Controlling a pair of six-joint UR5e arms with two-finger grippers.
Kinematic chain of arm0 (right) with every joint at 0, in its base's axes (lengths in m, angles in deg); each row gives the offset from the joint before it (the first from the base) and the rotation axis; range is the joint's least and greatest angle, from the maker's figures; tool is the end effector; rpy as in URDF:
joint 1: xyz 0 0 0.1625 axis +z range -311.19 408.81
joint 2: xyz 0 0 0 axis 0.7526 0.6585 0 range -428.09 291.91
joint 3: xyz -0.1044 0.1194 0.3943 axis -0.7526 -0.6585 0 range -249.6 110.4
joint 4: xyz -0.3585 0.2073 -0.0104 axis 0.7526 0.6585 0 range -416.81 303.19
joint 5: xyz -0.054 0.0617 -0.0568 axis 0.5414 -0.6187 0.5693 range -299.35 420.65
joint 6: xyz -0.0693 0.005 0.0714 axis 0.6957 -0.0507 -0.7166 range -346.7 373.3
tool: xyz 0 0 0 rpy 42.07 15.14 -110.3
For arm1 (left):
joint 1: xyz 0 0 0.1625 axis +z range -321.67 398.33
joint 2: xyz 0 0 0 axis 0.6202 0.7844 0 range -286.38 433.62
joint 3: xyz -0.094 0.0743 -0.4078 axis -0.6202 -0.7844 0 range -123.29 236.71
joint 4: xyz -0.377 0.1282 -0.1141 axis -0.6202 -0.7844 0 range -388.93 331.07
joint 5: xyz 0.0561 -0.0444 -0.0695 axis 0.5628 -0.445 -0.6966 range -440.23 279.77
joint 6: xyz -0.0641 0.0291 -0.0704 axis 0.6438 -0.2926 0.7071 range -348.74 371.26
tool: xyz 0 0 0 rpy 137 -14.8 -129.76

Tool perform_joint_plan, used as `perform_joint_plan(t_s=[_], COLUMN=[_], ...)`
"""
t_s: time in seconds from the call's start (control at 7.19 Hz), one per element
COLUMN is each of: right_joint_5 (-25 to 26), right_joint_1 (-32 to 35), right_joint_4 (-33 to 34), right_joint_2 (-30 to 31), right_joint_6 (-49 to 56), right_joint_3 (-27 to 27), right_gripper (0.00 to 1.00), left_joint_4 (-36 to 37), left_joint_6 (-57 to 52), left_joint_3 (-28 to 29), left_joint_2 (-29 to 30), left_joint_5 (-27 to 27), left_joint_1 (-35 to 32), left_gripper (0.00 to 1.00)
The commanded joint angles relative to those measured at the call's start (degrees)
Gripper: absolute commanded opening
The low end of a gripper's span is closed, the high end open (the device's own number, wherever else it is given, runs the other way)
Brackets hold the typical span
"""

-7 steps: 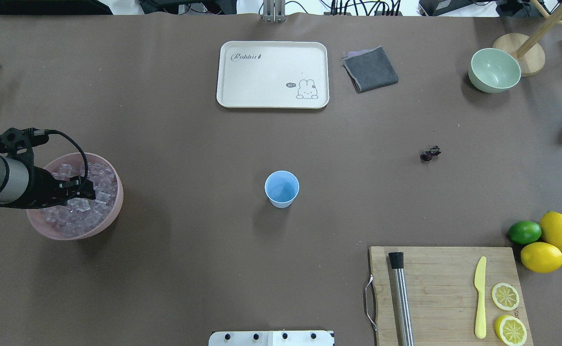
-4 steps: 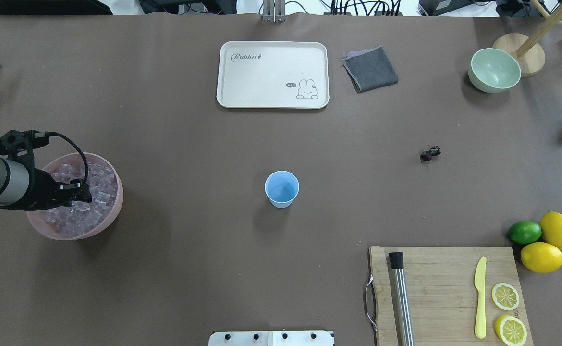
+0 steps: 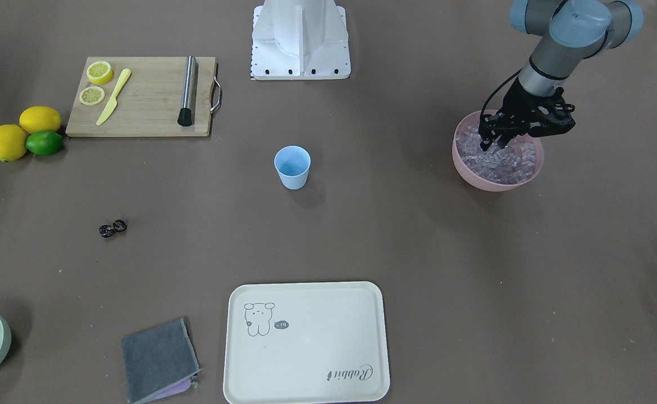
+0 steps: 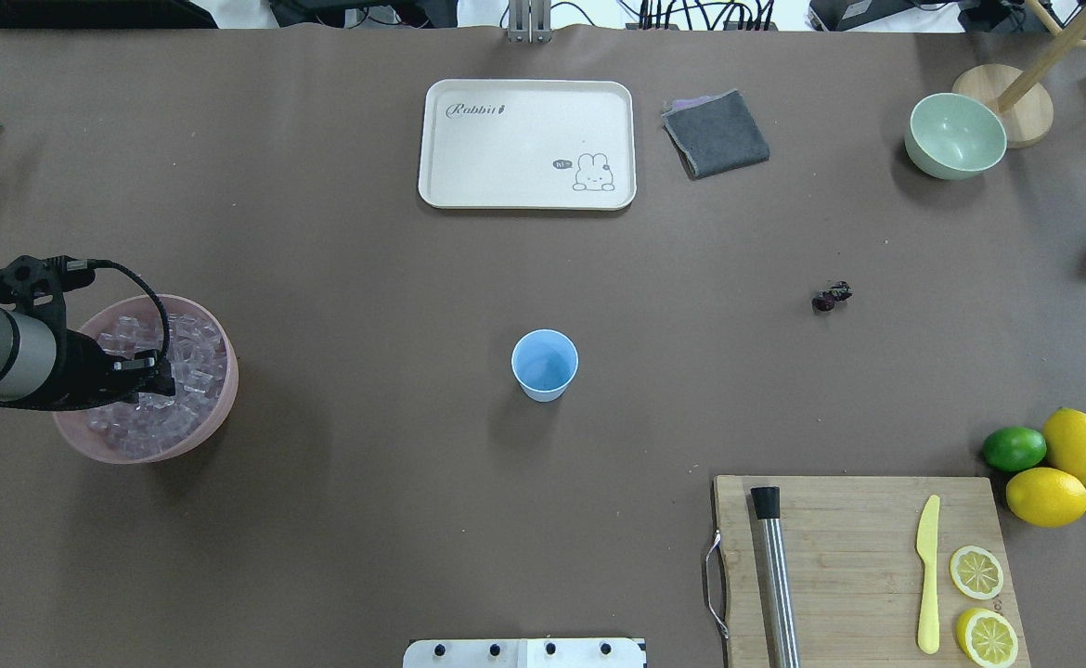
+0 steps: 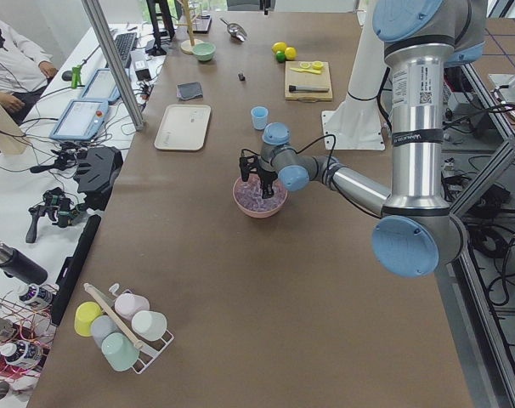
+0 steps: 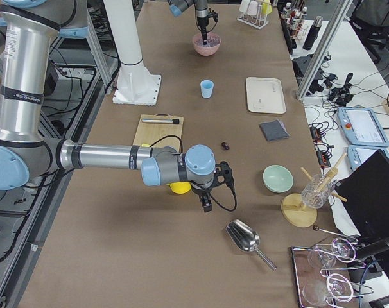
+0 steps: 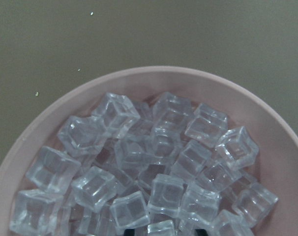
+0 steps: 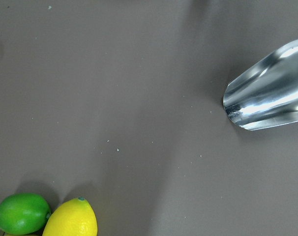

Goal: Put ice and cherries in cup
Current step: 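Reach the left gripper into the pink bowl and grasp an ice cube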

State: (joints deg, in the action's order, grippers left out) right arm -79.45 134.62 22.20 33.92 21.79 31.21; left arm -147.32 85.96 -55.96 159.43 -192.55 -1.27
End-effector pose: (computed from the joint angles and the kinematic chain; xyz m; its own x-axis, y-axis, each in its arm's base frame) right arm 0.0265 -0.4159 0.6324 0.6127 -0.3201 0.7226 0.1642 0.9459 0.2798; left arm 0.3061 -0.3772 0.4522 0.6073 -0.1858 -0.7724 0.2238 0.9729 -0.0580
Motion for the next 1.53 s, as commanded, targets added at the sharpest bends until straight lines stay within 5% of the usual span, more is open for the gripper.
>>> perform_joint_plan(t_s=[0.0, 0.56, 0.97, 1.11, 1.39], right_joint_5=[0.0, 0.0, 0.0, 0.0, 0.0], right_joint_1=[-0.1, -0.2, -0.3, -0.3, -0.3], right_joint_4=[0.0, 0.0, 0.0, 0.0, 0.0], right_joint_2=[0.0, 0.0, 0.0, 0.0, 0.0], right_joint_6=[0.0, -0.1, -0.1, -0.1, -0.1], right_joint_3=[-0.1, -0.1, 0.0, 0.0, 0.0], right_gripper=[0.99, 0.99, 0.99, 0.99, 0.99], left_joint_4=[0.0, 0.0, 0.0, 0.1, 2.1], left_joint_6=[0.0, 1.0, 1.1, 1.1, 1.2], left_joint_3=[0.0, 0.0, 0.0, -0.4, -3.6], left_joint_2=[0.0, -0.1, -0.8, -0.8, -0.7], left_joint_5=[0.0, 0.0, 0.1, 0.0, -0.5], left_joint_1=[0.0, 0.7, 0.8, 0.8, 0.2], left_gripper=[0.47, 0.43, 0.28, 0.00, 0.00])
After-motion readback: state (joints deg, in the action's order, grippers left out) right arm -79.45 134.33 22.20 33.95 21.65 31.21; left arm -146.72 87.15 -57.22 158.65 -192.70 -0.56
